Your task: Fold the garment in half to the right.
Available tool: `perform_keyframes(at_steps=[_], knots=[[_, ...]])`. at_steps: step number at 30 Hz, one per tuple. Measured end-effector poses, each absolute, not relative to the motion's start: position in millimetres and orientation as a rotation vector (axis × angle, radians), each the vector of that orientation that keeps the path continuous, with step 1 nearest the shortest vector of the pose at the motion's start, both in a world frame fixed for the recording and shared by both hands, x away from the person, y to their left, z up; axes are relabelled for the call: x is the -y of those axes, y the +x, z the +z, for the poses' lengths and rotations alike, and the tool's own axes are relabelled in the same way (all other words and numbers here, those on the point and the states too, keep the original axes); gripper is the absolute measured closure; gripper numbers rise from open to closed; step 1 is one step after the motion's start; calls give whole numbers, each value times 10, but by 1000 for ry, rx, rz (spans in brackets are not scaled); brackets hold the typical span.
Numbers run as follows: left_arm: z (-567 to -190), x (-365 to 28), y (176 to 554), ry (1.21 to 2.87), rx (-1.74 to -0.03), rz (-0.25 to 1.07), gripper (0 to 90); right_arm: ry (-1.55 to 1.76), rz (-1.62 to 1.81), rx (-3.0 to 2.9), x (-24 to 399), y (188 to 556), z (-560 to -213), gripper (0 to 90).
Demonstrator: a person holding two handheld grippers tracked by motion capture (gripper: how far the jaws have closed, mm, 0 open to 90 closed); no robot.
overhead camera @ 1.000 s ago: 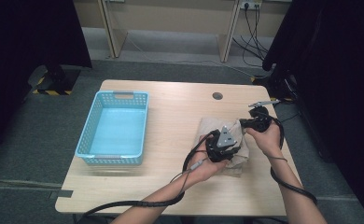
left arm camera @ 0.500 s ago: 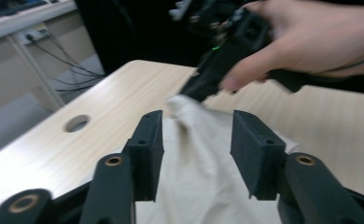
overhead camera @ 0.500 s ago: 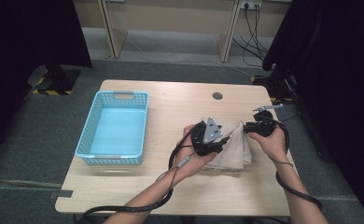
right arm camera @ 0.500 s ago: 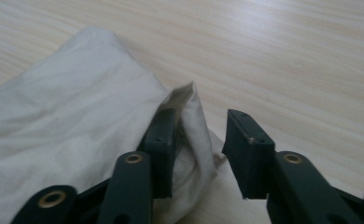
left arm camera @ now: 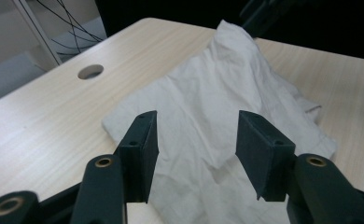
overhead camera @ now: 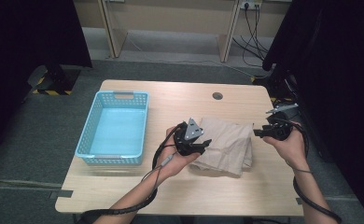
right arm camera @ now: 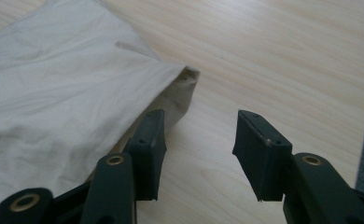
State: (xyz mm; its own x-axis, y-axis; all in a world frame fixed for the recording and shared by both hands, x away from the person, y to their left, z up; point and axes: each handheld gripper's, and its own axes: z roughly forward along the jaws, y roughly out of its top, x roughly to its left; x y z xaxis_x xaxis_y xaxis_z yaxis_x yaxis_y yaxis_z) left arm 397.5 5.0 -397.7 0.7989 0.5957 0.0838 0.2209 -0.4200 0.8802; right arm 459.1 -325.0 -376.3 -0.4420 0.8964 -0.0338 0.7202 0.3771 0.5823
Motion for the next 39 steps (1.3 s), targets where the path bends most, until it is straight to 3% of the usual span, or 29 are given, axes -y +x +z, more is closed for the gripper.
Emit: perform_keyframes(at_steps=[7,8,13,19,39], knots=[[-4184,-25,4019,2042,-636,450,488,1315,872,-2250,3094,4409,-3532,500],[-4256,-1,4028,2058,-644,436,486,1280,885,-2246,2947,4392,-3508,453],[-4402,16,4015,2108,-657,402,482,1339,778,-2312,2673,4514,-3830,426],[-4545,-27,3951,2139,-677,341,474,1507,673,-2344,2722,4480,-4250,422],[-4624,114,3900,2141,-677,267,469,1368,643,-2414,2536,4957,-4501,440]])
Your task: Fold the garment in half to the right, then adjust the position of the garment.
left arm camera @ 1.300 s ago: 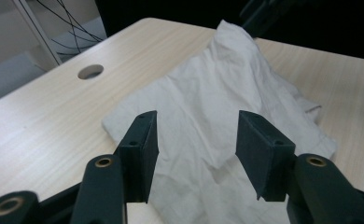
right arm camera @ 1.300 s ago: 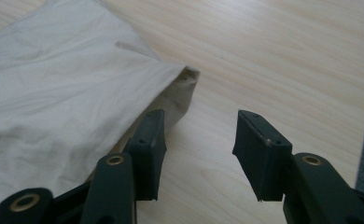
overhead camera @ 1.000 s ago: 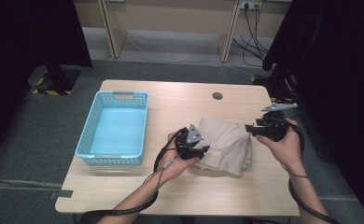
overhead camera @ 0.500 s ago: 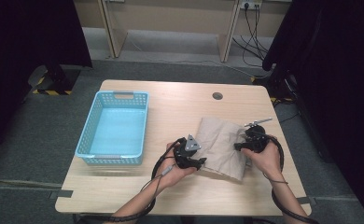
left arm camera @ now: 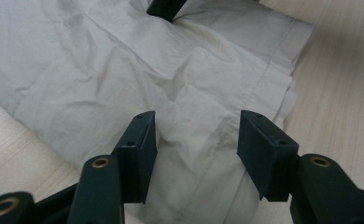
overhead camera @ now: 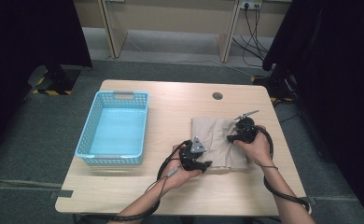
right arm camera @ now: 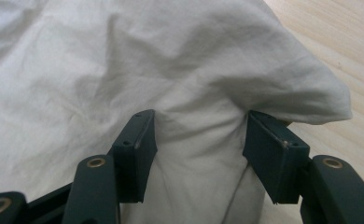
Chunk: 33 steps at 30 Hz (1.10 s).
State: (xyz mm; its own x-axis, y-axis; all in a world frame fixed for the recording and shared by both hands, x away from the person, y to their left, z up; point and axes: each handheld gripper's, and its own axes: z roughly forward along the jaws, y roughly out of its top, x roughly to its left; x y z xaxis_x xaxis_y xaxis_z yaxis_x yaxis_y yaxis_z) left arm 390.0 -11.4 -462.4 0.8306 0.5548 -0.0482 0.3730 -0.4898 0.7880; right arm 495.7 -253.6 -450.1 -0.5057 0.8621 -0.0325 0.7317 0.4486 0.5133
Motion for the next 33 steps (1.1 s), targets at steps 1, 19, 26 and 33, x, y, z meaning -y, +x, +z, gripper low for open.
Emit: perform_keyframes(at_steps=[1,19,26,33], knots=[[-4626,108,3901,2140,-677,268,469,1382,648,-2409,2533,4958,-4504,441],[-4484,-11,3865,2041,-655,299,215,1443,923,-2248,2748,4667,-4105,346],[-4421,-91,3815,1989,-652,316,212,1457,963,-2187,2897,4518,-4049,343],[-4399,-129,3822,1981,-649,342,210,1471,982,-2146,2997,4468,-3987,338]])
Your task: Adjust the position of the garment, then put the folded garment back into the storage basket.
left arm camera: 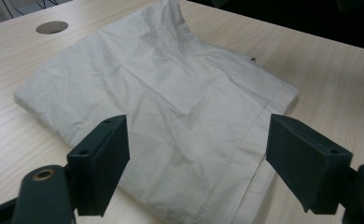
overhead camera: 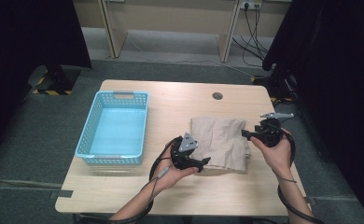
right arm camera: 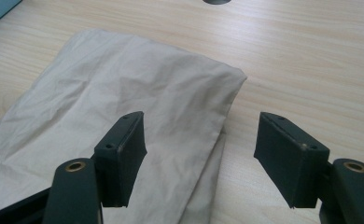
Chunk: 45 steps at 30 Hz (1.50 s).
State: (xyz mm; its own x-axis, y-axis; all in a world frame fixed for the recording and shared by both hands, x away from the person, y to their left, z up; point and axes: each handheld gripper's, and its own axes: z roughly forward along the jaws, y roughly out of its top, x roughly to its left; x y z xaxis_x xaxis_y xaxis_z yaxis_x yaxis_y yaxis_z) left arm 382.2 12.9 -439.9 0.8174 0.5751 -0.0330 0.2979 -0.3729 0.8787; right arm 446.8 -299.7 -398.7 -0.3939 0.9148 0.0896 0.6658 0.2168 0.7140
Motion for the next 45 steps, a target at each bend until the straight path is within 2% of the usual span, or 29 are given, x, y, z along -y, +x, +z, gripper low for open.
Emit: perform_keyframes(at_steps=[15,28,33,45], knots=[[-4561,-171,3823,2016,-660,336,210,1493,950,-2181,2949,4596,-4039,331],[-4635,-99,3779,2115,-626,374,176,1598,859,-2205,2831,5148,-4017,327],[-4656,-37,3825,2135,-624,380,175,1637,795,-2242,2743,5378,-4113,327],[-4656,17,3862,2179,-596,352,169,1675,732,-2274,2640,5520,-4340,327]])
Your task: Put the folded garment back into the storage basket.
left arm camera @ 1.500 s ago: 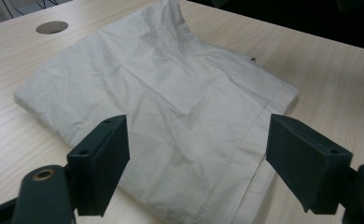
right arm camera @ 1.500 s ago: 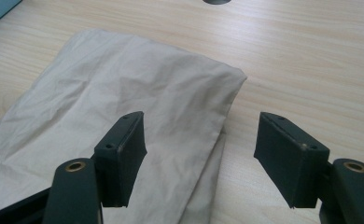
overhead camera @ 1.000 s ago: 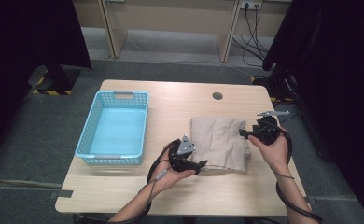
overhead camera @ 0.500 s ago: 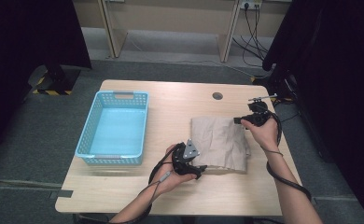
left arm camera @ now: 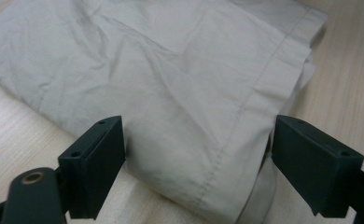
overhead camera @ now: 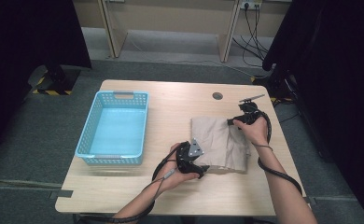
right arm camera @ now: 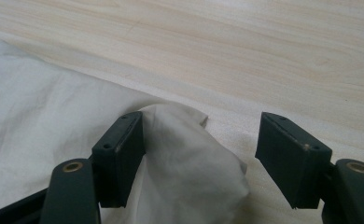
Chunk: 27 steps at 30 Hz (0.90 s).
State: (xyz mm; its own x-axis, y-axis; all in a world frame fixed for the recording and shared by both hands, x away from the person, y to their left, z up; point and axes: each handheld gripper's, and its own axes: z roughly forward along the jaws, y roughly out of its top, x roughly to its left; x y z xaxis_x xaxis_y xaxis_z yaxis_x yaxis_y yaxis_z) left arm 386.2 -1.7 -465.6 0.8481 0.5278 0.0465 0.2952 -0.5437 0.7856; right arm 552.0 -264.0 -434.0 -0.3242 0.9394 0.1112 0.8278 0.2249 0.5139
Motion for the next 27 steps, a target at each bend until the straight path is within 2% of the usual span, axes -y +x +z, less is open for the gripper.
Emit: perform_keyframes(at_steps=[13,21,24,27], knots=[[-4699,-8,3826,2275,-593,355,172,1692,733,-2289,2604,5528,-4462,331],[-4720,-20,3875,2289,-646,294,258,1693,729,-2301,2584,5536,-4500,337],[-4736,-34,3915,2269,-676,239,291,1672,741,-2310,2574,5527,-4501,387],[-4734,-47,3927,2267,-674,244,317,1610,753,-2331,2546,5501,-4511,463]])
